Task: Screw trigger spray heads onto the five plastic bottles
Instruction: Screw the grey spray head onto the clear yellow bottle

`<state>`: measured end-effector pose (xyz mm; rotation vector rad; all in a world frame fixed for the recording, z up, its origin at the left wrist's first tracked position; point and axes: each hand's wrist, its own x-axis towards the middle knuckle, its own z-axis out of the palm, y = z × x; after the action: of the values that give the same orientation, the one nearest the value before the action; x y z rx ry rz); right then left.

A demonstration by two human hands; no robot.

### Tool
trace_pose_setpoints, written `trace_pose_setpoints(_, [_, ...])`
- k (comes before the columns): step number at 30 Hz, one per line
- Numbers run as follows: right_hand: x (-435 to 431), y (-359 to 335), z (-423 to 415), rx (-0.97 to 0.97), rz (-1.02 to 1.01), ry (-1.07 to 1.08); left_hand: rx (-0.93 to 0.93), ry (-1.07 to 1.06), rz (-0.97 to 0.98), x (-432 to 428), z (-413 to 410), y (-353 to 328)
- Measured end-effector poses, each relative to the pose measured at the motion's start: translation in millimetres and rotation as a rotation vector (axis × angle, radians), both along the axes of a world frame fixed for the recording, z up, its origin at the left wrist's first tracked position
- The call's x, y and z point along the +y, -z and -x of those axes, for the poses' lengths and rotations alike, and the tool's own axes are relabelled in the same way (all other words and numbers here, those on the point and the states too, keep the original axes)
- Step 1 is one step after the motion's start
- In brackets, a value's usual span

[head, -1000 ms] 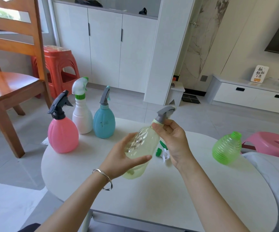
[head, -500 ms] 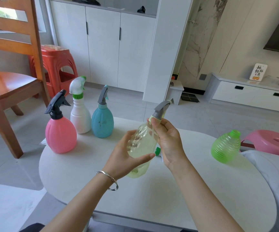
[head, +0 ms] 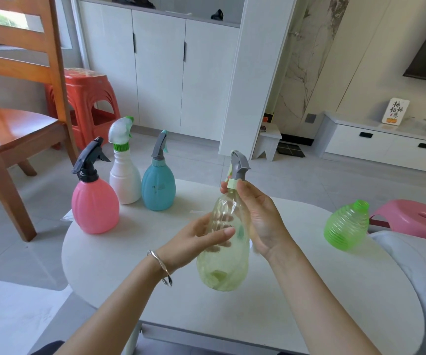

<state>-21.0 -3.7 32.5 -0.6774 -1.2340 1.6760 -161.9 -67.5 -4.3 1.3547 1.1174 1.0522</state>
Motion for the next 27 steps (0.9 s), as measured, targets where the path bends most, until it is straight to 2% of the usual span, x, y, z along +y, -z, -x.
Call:
trace_pose_setpoints(5, [-1, -2, 1, -0.054, -0.052, 0.089, 0.11, -0.192, -0.092, -1, 3, 0])
trace_pose_setpoints(9, [2, -6, -3, -0.095, -0.082, -0.024, 0.068, -0.046, -0.092, -7, 8, -5])
trace_pose_setpoints(12, [2, -9, -6, -0.089, -0.075, -0.112, 0.01, -0.029, -0.042, -9, 15, -5])
trace_pose_setpoints(17, [-2, -6, 1, -0.104, -0.051, -0.004, 0.108, -0.108, -0.074, -8, 15, 1])
trace_pose_setpoints(25, [-7, -5, 18, -0.072, -0.037, 0.148, 0.139, -0.291, -0.166, -5, 13, 4])
trace_pose_setpoints(27, [-8, -5, 22, -0.07, -0.042, 0.177, 0.203, -0.348, -0.206, -5, 13, 4])
